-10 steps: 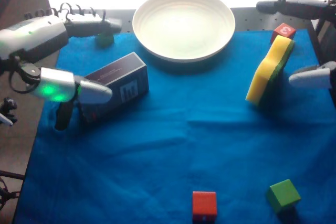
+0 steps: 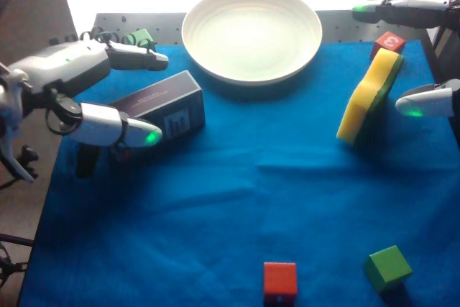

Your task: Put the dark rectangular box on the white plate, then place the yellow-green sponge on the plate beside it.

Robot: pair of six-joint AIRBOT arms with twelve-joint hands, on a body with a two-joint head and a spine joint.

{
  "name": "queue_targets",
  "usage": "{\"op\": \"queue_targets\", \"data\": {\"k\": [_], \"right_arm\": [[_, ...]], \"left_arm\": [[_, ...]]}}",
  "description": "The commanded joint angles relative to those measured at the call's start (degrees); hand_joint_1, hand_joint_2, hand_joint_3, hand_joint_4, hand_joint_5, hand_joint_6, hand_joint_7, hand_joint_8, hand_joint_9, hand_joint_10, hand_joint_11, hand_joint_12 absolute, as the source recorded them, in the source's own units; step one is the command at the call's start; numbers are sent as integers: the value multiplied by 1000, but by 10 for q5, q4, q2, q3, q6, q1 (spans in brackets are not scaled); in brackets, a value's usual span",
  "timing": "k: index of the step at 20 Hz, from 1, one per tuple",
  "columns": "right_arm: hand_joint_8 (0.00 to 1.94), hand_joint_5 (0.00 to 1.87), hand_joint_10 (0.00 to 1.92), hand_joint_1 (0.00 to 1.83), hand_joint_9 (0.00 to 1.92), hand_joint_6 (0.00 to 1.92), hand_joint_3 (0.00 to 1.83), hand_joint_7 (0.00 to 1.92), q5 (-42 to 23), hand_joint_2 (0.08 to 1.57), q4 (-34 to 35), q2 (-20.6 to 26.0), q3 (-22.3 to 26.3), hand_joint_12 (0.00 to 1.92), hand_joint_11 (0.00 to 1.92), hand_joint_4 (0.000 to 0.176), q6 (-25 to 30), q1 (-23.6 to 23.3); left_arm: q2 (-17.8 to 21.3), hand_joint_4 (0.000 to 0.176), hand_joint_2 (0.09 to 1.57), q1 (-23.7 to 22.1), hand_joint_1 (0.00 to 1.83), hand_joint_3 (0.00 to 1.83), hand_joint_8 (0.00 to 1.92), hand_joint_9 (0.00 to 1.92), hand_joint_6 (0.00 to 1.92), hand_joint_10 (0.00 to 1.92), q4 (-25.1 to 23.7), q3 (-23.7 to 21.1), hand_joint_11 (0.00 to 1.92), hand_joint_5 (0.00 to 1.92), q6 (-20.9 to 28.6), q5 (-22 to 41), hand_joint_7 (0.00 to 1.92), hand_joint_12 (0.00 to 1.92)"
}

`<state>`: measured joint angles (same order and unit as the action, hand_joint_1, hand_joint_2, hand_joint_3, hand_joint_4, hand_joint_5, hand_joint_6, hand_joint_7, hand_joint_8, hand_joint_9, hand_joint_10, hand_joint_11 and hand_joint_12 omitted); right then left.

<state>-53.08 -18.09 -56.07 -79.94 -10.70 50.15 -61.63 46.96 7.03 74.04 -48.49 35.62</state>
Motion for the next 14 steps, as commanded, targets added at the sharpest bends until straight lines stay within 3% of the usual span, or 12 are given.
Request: {"op": "queue_targets", "data": {"k": [1, 3, 4, 5, 6, 7, 8, 9, 10, 12, 14], "right_arm": [[3, 232, 5, 713, 107, 1, 1, 218, -59, 999, 27, -1, -2, 77, 6, 137, 4, -8], [5, 241, 9, 747, 114, 4, 2, 224, -59, 1002, 27, -1, -2, 69, 8, 117, 4, -8], [3, 241, 5, 760, 110, 2, 0, 224, -59, 1001, 27, -1, -2, 53, 1, 122, 4, -8], [5, 243, 14, 759, 136, 3, 1, 231, -59, 1003, 27, -1, -2, 78, 64, 124, 5, -8], [4, 239, 17, 764, 153, 1, 0, 231, -59, 1001, 27, -1, -2, 98, 106, 128, 5, -8], [0, 232, 17, 772, 160, 0, 1, 220, -59, 1003, 27, -1, -2, 115, 141, 139, 5, -8], [1, 230, 13, 774, 156, 0, 0, 220, -59, 999, 27, -1, -2, 111, 126, 142, 6, -8], [3, 242, 17, 785, 171, 4, 0, 225, -59, 987, 27, -1, -2, 122, 146, 121, 6, -8], [5, 243, 18, 793, 183, 4, 0, 232, -59, 991, 27, -1, -2, 127, 150, 112, 6, -8], [0, 237, 14, 754, 188, 0, 0, 223, -59, 994, 27, -1, -2, 144, 177, 108, 6, -8], [3, 250, 11, 767, 193, 4, 1, 233, -58, 997, 27, -1, -2, 150, 170, 104, 6, -8]], "left_arm": [[-4, 0, 933, -8, 794, 0, 4, 249, 1, 8, 8, 5, 0, 427, 0, 62, 343, 470], [-12, 0, 940, -8, 769, 0, 5, 274, 1, 8, 22, 8, 0, 431, -22, 53, 366, 517], [-16, 0, 951, -8, 767, 1, 6, 313, 3, 10, 31, 8, 0, 450, -35, 49, 400, 585], [-21, 0, 968, -8, 814, 0, 19, 496, 2, 70, 36, 10, 46, 551, -42, 46, 555, 1101], [-24, 0, 991, -8, 881, 1, 49, 645, 15, 143, 37, 12, 178, 658, -42, 44, 681, 1224], [-24, 0, 1158, -8, 1122, 0, 1091, 845, 885, 494, 37, 12, 509, 805, -42, 46, 784, 1327], [-20, 0, 1160, -10, 1304, 4, 1203, 889, 1125, 1109, 34, 8, 688, 793, -42, 52, 829, 1340], [-13, 0, 1165, -16, 1353, 2, 1191, 879, 1237, 1248, 26, 2, 749, 765, -42, 59, 854, 1338], [-4, 0, 1156, -32, 1365, 0, 1100, 884, 1272, 1245, 11, -4, 761, 785, -42, 66, 896, 1358], [1, 0, 1134, -61, 1361, 0, 1050, 942, 1237, 1152, -16, -7, 843, 836, -42, 69, 927, 1307], [-1, 0, 1123, -104, 1364, 0, 994, 944, 1273, 1072, -46, -1, 757, 849, -42, 65, 976, 1287]]}}
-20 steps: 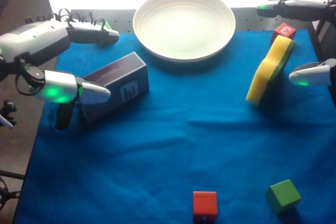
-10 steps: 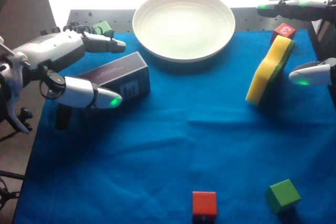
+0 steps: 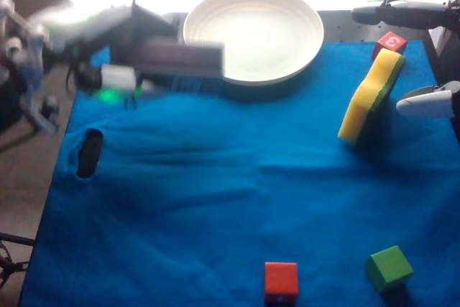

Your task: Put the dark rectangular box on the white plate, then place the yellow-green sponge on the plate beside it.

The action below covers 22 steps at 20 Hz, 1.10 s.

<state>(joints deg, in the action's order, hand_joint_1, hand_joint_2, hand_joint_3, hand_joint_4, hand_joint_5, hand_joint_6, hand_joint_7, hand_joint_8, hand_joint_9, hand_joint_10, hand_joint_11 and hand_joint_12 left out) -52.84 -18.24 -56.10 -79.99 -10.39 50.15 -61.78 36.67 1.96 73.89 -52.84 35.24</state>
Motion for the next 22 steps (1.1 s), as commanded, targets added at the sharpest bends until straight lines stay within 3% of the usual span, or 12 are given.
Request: {"op": "queue_targets", "data": {"k": [1, 5, 11, 12, 13, 14, 16, 17, 18, 19, 20, 22], "right_arm": [[3, 255, 5, 764, 193, 3, 0, 241, -61, 1008, 29, -1, -3, 262, 83, 106, 3, -8], [0, 252, 2, 714, 192, 0, 1, 232, -61, 1016, 29, -7, -8, 467, 0, 85, 4, -8], [2, 247, 3, 677, 204, 1, 2, 236, -61, 1024, 26, -21, -25, 516, 0, 81, 8, -8], [2, 252, 2, 707, 204, 2, 0, 237, -61, 1021, 25, -24, -28, 514, 0, 80, 10, -8], [0, 259, 1, 713, 213, 0, 0, 243, -61, 1011, 24, -27, -32, 574, 0, 89, 13, -8], [0, 261, 0, 741, 207, 0, 1, 237, -61, 1013, 22, -32, -37, 555, 0, 75, 17, -8], [0, 258, 1, 751, 222, 0, 0, 237, -61, 1006, 14, -39, -45, 597, 2, 82, 26, -9], [5, 263, 7, 754, 240, 2, 0, 251, -61, 1004, 11, -42, -48, 607, 3, 69, 28, -9], [1, 268, 3, 777, 249, 1, 0, 263, -61, 1003, 10, -44, -50, 528, 21, 56, 29, -10], [0, 265, 0, 810, 258, 0, 0, 270, -61, 1006, 9, -47, -53, 450, 76, 66, 30, -10], [0, 266, 1, 831, 256, 0, 0, 271, -61, 1007, 3, -51, -59, 375, 110, 80, 33, -16], [4, 265, 2, 832, 259, 3, 0, 270, -61, 1013, -14, -60, -66, 307, 155, 79, 39, -34]], "left_arm": [[-4, 0, 1128, -19, 1368, 1, 994, 935, 1300, 1082, -3, 8, 674, 825, 2, 65, 965, 1128], [-53, 0, 1091, -78, 1384, 0, 782, 1046, 1207, 1012, -6, 73, 899, 855, 2, 24, 1051, 1286], [-168, 0, 1098, -138, 1381, 1, 802, 1003, 1211, 1030, -6, 217, 916, 844, 2, -83, 1059, 1039], [-183, 0, 1104, -145, 1378, 0, 834, 966, 1211, 1058, -5, 238, 774, 843, 2, -94, 1059, 1101], [-204, 0, 1136, -151, 1237, 3, 996, 725, 1184, 1049, -2, 264, 154, 853, 2, -108, 996, 1677], [-221, 4, 1128, -157, 1220, 0, 933, 710, 1167, 983, -2, 285, 30, 879, 2, -120, 1022, 1707], [-234, 0, 1133, -163, 1231, 0, 1001, 939, 1128, 941, -4, 303, 579, 841, 2, -139, 1045, 1447], [-243, 0, 1125, -166, 1335, 5, 1002, 894, 1179, 1077, -5, 314, 379, 849, 2, -147, 1020, 1330], [-251, 0, 1110, -168, 1365, 0, 943, 968, 1162, 1051, -5, 326, 484, 847, 2, -152, 1033, 1231], [-260, 0, 1113, -171, 1375, 2, 986, 972, 1109, 1097, -9, 337, 594, 840, 2, -155, 995, 1247], [-269, 0, 1128, -174, 1370, 0, 981, 865, 1162, 1167, -16, 348, 447, 849, 2, -163, 1002, 1237], [-277, 0, 1147, -176, 1360, 1, 1026, 823, 1277, 1155, -19, 359, 510, 847, 2, -170, 936, 1186]]}}
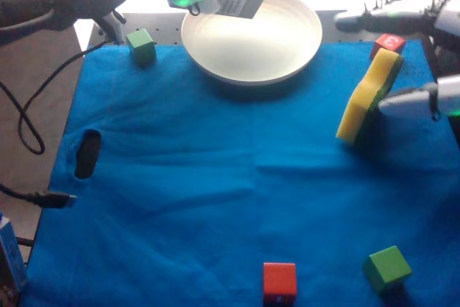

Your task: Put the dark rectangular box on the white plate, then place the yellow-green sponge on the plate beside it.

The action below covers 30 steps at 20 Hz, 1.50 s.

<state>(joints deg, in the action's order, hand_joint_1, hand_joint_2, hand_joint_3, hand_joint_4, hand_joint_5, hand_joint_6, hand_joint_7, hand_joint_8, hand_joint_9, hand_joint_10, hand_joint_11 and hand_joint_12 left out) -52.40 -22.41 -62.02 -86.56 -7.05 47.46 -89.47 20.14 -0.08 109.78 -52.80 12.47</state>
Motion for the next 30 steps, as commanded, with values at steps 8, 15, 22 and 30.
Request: {"op": "queue_targets", "data": {"k": [8, 15, 22, 30], "right_arm": [[1, 273, 0, 802, 246, 2, 0, 276, -65, 1007, 15, -16, -10, 277, 121, 86, 13, -20], [1, 296, 2, 816, 253, 8, 0, 274, -60, 999, 15, -15, -11, 269, 138, 52, 22, -19], [1, 324, 0, 831, 232, 6, 0, 271, -47, 946, 15, -6, -10, 180, 124, 66, 22, -20], [6, 301, 7, 953, 79, 2, 0, 149, 4, 871, -23, 0, -11, 28, 7, 58, 23, -20]], "left_arm": [[-3, 60, 1014, -12, 944, 0, 482, 622, 240, 709, -17, -8, 489, 659, 2, 64, 576, 1334], [46, 98, 925, 6, 936, 0, 1, 453, 1, 2, -17, -58, 1, 435, 3, 90, 443, 984], [158, 153, 977, 55, 684, 2, 0, 216, 0, 0, -17, -190, 0, 289, 2, 185, 278, 233], [289, 155, 973, 147, 608, 0, 2, 41, 0, 2, -21, -352, 0, 163, 0, 306, 95, 119]]}}
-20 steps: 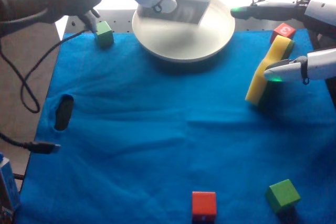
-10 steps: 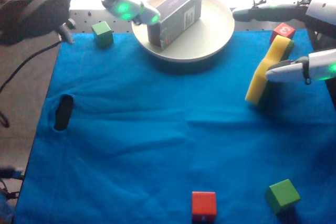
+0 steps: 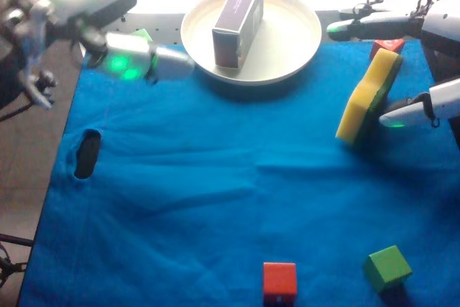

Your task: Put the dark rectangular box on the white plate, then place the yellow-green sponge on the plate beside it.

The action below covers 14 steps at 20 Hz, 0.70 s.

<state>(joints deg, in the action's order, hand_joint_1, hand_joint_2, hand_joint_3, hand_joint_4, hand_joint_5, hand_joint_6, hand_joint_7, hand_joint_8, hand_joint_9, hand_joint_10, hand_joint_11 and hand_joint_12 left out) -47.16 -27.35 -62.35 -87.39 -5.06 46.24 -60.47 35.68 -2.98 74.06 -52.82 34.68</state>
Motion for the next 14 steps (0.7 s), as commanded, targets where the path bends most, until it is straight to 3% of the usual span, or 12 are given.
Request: {"op": "queue_targets", "data": {"k": [1, 2, 3, 6, 7, 8, 9, 10, 11, 12, 13, 14], "right_arm": [[6, 301, 7, 953, 79, 2, 0, 149, -43, 871, 22, 4, -2, 28, 7, 58, 3, -8], [8, 299, 10, 952, 91, 1, 0, 159, -39, 864, 18, 4, -2, 11, 14, 55, 3, -8], [0, 337, 1, 1003, 185, 0, 12, 213, -32, 817, 13, 4, -2, 411, 23, 52, 3, -8], [1, 377, 2, 1055, 165, 5, 7, 201, -19, 825, 6, 4, -4, 605, 0, 41, 3, -8], [14, 495, 25, 1065, 272, 13, 9, 293, -17, 867, 5, 3, -4, 939, 0, 0, 3, -8], [14, 495, 25, 1065, 272, 13, 9, 293, -16, 867, 5, 3, -5, 939, 0, 0, 3, -8], [17, 666, 48, 1130, 545, 9, 4, 585, -15, 933, 5, 0, -6, 1149, 77, 0, 3, -8], [17, 666, 48, 1130, 545, 9, 4, 585, -14, 933, 4, -3, -8, 1149, 77, 0, 3, -8], [48, 823, 89, 1211, 707, 28, 3, 773, -14, 980, 4, -4, -8, 1217, 176, 0, 3, -8], [853, 1027, 154, 1228, 849, 616, 1, 929, -13, 1072, 4, -6, -9, 1297, 315, 0, 3, -8], [1079, 1100, 1059, 1350, 872, 560, 0, 944, -13, 1096, 5, -7, -10, 1448, 512, 0, 3, -8], [1107, 1111, 1262, 1372, 876, 590, 1, 938, -13, 1101, 6, -11, -11, 1497, 577, 0, 3, -9]], "left_arm": [[14, 155, 973, 4, 608, 0, 2, 41, 0, 2, 9, -12, 0, 163, 0, 100, 95, 119], [24, 153, 982, 12, 643, 0, 2, 42, 1, 3, 10, -23, 0, 167, 0, 111, 97, 46], [37, 116, 981, 25, 633, 0, 11, 39, 4, 3, 14, -41, 0, 176, 0, 127, 122, 1], [44, 117, 983, 37, 714, 0, 8, 35, 7, 1, 19, -53, 0, 189, 1, 140, 126, 0], [43, 128, 971, 41, 772, 0, 3, 41, 4, 3, 24, -56, 0, 189, 1, 143, 120, 0], [41, 128, 971, 44, 772, 0, 3, 41, 4, 3, 30, -56, 0, 189, 1, 147, 120, 0], [38, 117, 973, 52, 770, 0, 1, 12, 6, 0, 42, -57, 0, 195, 1, 155, 113, 0], [36, 117, 973, 57, 770, 0, 1, 12, 6, 0, 49, -57, 0, 195, 1, 160, 113, 0], [34, 119, 976, 61, 737, 0, 0, 2, 5, 0, 56, -57, 4, 196, 1, 165, 104, 2], [33, 128, 970, 64, 739, 0, 3, 0, 8, 0, 60, -57, 40, 207, 1, 170, 109, 18], [33, 126, 976, 66, 752, 0, 2, 0, 8, 0, 64, -59, 58, 210, 1, 175, 108, 27], [33, 108, 970, 68, 757, 0, 7, 19, 14, 7, 66, -60, 95, 231, 1, 178, 124, 45]]}}
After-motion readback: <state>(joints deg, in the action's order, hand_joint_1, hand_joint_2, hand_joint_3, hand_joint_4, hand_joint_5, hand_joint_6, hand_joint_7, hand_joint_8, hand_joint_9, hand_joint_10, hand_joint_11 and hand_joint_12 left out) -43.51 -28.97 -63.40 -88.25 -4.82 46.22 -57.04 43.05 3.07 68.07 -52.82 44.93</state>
